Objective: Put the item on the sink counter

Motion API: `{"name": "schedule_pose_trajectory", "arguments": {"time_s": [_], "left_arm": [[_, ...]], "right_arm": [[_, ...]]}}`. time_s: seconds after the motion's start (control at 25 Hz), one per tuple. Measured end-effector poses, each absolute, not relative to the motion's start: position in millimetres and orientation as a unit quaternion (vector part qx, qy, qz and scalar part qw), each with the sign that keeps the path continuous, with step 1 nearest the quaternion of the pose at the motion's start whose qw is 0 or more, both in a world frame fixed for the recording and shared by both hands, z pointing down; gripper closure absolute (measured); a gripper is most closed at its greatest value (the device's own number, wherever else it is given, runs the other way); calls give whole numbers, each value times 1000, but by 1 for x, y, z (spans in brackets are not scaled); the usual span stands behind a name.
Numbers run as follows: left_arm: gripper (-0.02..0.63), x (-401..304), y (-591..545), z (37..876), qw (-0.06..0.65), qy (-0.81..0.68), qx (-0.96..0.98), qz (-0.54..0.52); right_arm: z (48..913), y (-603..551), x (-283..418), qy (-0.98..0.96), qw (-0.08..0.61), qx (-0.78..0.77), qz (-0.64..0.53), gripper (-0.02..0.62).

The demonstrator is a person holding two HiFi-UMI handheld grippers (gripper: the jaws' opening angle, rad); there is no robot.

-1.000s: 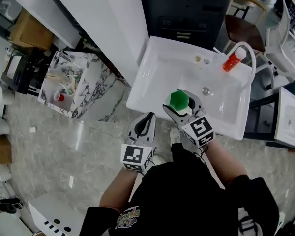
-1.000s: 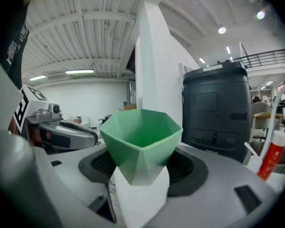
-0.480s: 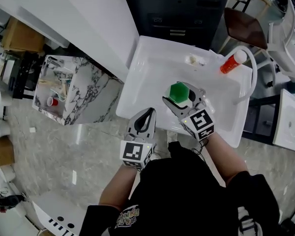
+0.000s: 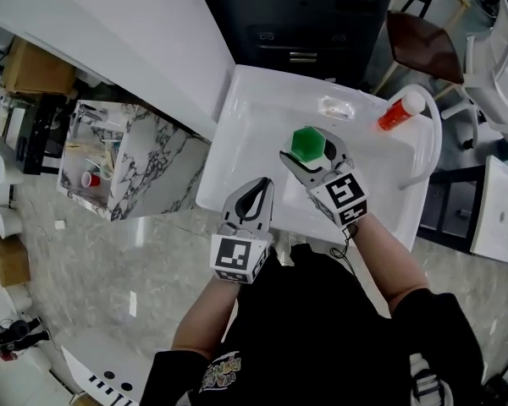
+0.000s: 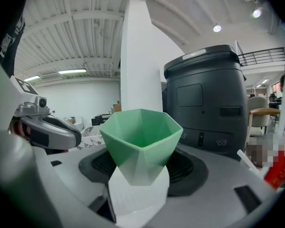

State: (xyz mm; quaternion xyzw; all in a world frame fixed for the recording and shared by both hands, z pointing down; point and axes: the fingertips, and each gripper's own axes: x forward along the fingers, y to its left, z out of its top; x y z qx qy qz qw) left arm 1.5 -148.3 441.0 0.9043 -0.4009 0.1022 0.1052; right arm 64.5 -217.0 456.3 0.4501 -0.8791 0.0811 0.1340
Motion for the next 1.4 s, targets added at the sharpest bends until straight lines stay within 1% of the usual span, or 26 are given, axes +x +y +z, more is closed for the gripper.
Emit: {"name": "schedule_pose_trajectory", "arguments": {"time_s": [0.52,0.92,1.4], "left_arm": [[584,-5,-188,457,111,-350,923,115],[584,-11,-215,479,125,-316,931,134],[584,-22,-235,497,150,-311,928,142]], "right_arm": [[482,-269,62,-854,152,489,88,244],[525,-318,70,-831,179,518,98,244],[578,-361,88,-801,212,547,118,244]]}}
